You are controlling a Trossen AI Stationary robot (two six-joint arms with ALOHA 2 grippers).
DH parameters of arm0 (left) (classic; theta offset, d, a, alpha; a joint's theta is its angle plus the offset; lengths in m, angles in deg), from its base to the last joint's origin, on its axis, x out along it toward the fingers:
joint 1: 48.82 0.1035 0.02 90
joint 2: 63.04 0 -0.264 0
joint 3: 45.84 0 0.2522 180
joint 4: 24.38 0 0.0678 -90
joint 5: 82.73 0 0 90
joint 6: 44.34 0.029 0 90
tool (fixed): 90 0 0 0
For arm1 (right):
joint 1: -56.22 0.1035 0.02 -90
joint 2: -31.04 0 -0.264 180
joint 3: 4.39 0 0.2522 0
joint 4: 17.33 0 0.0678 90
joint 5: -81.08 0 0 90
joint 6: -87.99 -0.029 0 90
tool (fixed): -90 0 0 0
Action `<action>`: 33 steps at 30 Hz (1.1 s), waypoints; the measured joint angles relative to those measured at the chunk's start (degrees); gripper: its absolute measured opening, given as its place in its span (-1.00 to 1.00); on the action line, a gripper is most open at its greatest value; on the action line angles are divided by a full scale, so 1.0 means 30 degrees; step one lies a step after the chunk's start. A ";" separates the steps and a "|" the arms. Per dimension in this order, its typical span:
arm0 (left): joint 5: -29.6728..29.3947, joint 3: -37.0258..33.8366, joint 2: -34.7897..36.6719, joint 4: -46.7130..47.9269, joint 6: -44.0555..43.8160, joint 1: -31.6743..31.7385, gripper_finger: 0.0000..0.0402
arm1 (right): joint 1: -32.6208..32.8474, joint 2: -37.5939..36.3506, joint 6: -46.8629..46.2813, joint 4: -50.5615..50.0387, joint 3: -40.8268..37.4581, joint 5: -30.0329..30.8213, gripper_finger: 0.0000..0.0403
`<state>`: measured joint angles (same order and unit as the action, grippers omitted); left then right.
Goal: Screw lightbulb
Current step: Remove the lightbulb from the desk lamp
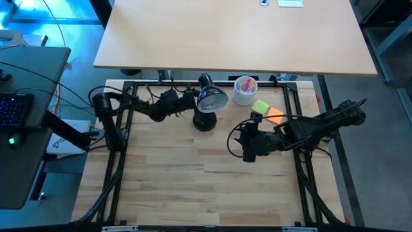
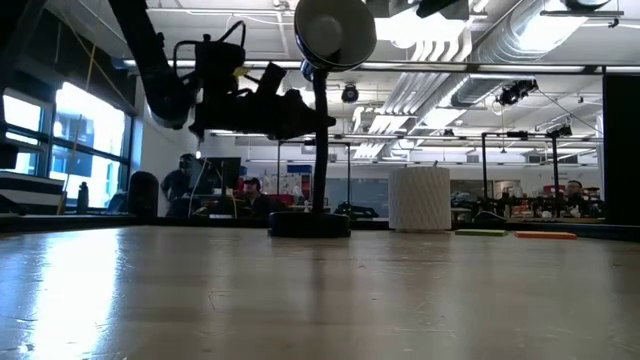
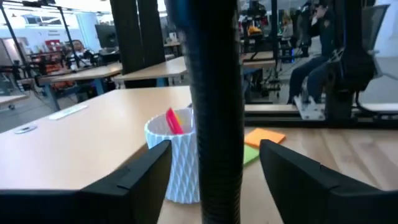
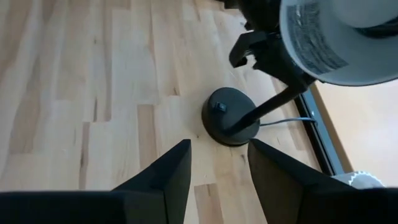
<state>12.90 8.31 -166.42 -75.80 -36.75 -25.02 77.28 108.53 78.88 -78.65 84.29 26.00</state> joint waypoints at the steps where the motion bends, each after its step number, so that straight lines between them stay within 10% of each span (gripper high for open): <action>1: 0.0049 -0.0031 0.0162 0.0123 -0.0103 -0.0006 0.12 | 0.0078 0.0009 0.0021 0.0009 0.0000 -0.0005 -0.23; 13: -0.1099 -0.0047 0.1381 0.1509 -0.1984 -0.0650 -0.80 | 0.1658 0.0002 -0.0746 0.0338 0.0000 0.0010 -0.23; 27: -1.3545 -0.0040 0.4082 0.7275 -0.5337 -0.7029 -0.79 | 0.4326 -0.0071 0.0013 0.2733 0.0000 0.2329 -0.23; 33: -1.5797 -0.0010 0.3981 0.7685 -0.5637 -0.9035 -0.66 | 0.4555 -0.0078 0.0198 0.3599 0.0000 0.2339 -0.23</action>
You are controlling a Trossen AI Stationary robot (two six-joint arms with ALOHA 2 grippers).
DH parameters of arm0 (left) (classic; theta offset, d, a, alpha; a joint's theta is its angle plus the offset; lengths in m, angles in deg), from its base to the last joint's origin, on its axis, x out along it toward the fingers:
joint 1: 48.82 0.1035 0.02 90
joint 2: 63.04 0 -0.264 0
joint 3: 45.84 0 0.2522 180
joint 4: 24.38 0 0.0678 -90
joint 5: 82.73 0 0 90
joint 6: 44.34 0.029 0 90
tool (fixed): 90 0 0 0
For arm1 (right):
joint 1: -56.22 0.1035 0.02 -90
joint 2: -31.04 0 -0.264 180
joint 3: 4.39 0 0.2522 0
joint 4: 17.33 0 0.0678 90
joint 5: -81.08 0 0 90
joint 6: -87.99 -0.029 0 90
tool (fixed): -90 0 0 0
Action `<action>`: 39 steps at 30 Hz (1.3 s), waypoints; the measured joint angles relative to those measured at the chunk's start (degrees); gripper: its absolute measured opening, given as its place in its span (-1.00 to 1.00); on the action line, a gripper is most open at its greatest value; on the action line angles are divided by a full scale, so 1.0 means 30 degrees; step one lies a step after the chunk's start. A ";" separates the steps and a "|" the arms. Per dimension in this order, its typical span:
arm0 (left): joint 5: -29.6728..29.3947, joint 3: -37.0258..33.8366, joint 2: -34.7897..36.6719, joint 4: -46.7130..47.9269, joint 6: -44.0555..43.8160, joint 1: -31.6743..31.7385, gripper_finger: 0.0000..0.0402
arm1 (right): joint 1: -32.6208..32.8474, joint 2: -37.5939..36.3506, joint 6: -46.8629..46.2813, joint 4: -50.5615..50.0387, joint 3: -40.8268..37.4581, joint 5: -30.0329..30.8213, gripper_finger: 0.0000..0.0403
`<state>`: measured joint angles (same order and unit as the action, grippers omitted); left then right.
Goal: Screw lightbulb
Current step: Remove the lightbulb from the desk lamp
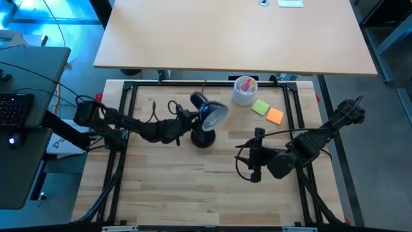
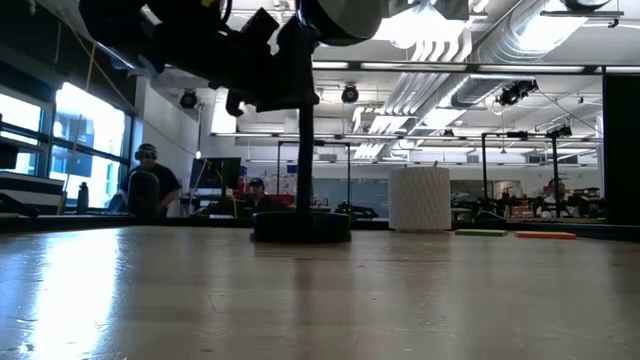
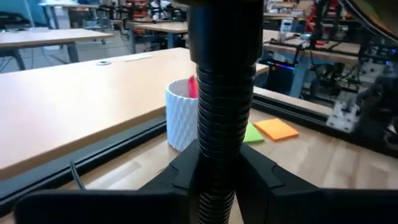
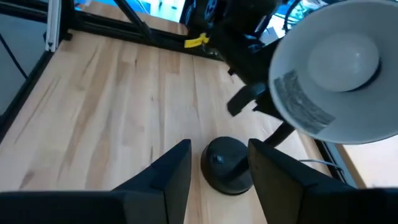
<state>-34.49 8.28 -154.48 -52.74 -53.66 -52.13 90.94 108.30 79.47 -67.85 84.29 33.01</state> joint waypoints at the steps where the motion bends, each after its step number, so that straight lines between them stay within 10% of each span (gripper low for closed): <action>1: -0.0008 0.0000 0.0000 0.0031 0.0202 -0.0197 -0.62 | 0.0040 0.0000 -0.0010 0.0107 0.0000 0.0000 -0.23; 20: 0.4182 -0.0426 0.6478 1.1511 0.0425 -0.0878 0.17 | 0.1089 0.0023 0.0399 0.2162 -0.2163 0.1331 -0.23; 34: 1.3455 -0.7082 0.9023 -0.0792 -0.0029 0.4206 0.18 | -0.0256 0.0029 0.5387 1.3787 -0.4969 -0.4371 -0.23; 39: 1.6920 -0.6472 0.8925 -0.0815 0.0121 0.6812 0.18 | -0.1284 0.0022 0.7701 1.4827 -0.4890 -0.2586 -0.22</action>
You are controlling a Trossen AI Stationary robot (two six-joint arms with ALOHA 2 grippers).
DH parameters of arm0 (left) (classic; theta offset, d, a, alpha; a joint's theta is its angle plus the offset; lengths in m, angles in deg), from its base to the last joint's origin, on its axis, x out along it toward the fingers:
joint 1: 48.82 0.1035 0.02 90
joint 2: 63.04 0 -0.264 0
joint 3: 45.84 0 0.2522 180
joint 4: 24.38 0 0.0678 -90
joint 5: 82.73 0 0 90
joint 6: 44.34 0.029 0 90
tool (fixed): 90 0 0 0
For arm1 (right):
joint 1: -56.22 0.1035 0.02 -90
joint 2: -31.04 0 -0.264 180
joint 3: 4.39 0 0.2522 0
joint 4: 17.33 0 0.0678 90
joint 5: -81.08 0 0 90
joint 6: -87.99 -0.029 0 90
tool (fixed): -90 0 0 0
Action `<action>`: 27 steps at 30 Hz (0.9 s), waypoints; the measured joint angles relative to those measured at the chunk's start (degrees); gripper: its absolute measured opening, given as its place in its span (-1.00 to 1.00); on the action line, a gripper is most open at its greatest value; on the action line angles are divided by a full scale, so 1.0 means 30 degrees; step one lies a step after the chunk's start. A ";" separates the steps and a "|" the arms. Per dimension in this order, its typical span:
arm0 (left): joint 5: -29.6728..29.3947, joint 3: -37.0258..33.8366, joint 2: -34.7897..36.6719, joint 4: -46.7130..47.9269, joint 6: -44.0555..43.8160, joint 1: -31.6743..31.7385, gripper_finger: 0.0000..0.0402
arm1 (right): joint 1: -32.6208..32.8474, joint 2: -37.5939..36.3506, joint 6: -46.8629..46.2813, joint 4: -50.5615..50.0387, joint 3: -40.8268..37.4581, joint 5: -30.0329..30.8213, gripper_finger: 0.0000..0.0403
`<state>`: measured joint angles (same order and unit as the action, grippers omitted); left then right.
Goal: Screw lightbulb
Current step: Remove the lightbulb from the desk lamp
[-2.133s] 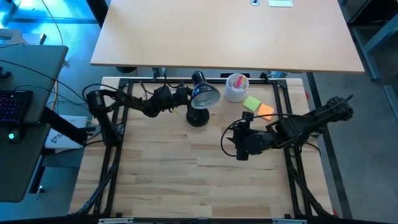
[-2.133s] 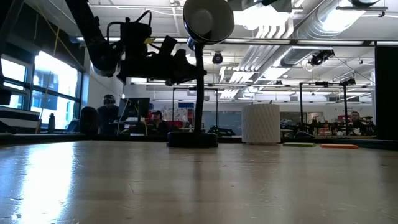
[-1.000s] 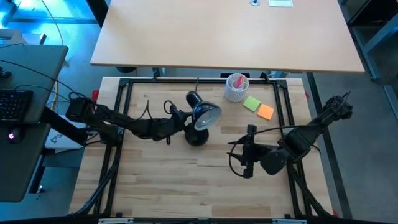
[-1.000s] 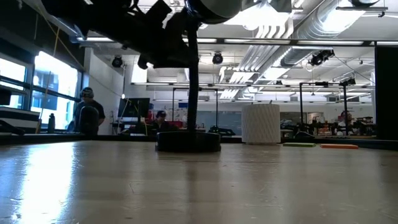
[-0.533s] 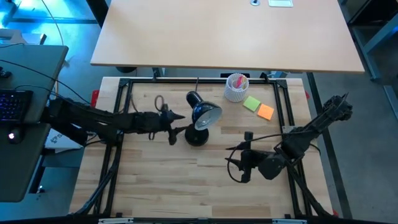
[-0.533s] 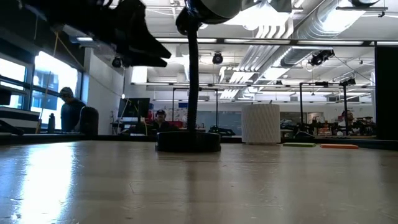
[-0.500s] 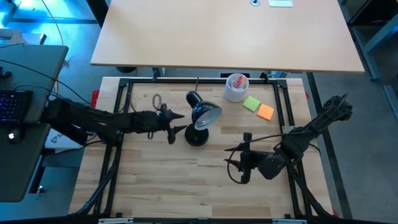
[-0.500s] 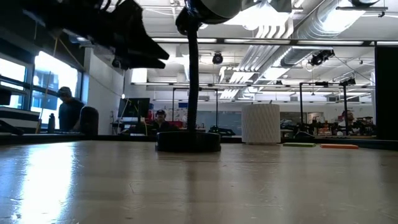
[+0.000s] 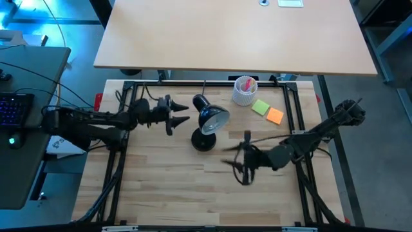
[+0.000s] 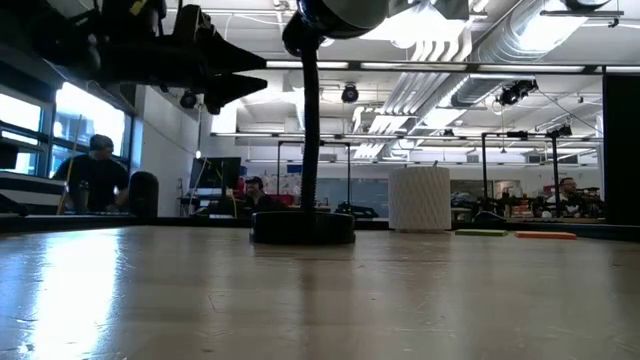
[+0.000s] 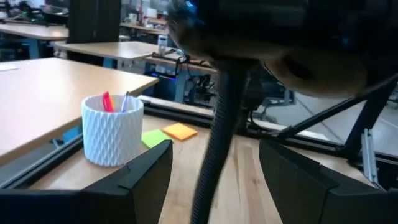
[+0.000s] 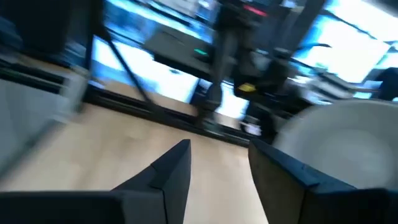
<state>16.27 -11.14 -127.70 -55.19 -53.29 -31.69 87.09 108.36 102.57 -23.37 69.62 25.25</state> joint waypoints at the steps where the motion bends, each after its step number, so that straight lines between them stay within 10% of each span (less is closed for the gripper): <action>1: 0.0699 0.0069 -0.0015 -0.0007 0.0001 0.0540 0.18 | -0.0141 0.0007 0.0536 -0.0240 0.0129 0.0657 -0.20; 15: 0.8832 0.2828 -0.2328 -0.0134 -0.1355 0.5152 0.18 | -0.1858 0.0384 0.4864 -0.3947 0.2729 0.1836 0.44; 27: 1.6715 0.5863 -0.6753 -0.3382 -0.2259 0.5969 0.37 | -0.1619 0.4068 0.5778 -0.9084 0.6953 0.5535 0.48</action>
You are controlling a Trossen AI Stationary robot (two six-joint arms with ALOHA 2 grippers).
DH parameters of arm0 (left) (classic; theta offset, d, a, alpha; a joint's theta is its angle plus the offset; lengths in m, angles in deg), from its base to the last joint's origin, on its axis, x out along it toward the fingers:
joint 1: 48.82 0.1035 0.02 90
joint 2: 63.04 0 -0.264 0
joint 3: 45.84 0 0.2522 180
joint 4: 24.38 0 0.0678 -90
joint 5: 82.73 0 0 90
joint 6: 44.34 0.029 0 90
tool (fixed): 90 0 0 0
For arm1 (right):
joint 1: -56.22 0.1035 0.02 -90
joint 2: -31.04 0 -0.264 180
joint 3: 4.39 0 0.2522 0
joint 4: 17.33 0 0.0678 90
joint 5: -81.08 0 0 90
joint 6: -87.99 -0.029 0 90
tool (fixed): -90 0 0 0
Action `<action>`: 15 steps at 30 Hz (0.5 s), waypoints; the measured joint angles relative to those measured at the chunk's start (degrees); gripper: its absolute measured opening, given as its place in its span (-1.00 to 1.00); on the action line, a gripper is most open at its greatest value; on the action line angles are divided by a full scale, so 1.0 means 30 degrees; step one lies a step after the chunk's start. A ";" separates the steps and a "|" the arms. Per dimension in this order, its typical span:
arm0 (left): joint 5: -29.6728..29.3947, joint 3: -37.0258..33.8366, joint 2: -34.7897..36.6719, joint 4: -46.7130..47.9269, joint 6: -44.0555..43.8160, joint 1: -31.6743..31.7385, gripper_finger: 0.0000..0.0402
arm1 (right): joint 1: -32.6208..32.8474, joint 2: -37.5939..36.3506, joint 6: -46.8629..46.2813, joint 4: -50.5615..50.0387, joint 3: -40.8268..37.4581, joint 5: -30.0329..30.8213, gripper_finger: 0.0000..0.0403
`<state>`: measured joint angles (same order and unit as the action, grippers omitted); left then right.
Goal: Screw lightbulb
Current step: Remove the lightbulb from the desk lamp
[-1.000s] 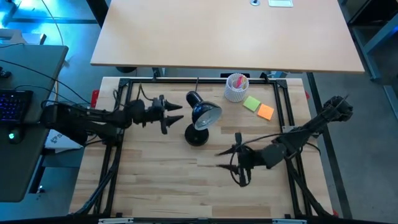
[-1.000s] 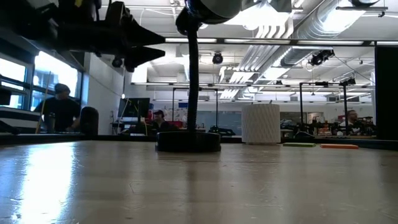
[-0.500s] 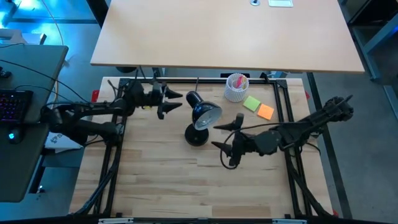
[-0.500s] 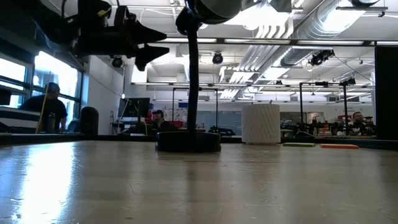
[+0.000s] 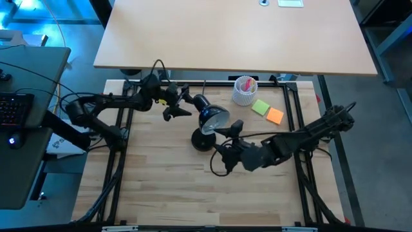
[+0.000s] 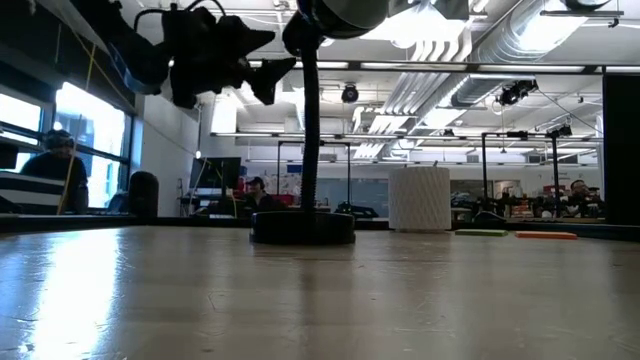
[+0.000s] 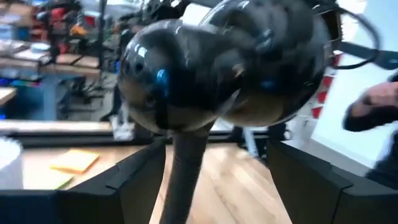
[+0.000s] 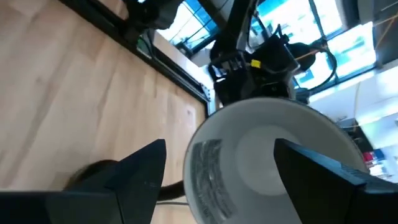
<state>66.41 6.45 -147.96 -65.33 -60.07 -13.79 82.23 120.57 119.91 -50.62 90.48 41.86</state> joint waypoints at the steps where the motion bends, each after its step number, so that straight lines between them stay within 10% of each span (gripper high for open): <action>1: 0.0391 0.0012 -0.0142 -0.0731 -0.0385 0.0153 0.37 | 0.0099 0.0095 -0.0404 -0.0550 0.0344 -0.0004 0.48; 15: 0.3362 0.2302 -0.3074 -0.2768 -0.3101 0.1329 0.38 | 0.0949 0.0136 -0.1157 -0.1135 0.1288 0.0155 0.48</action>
<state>76.50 13.36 -157.19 -73.64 -69.37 -9.80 85.08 120.97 116.44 -54.03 94.34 42.32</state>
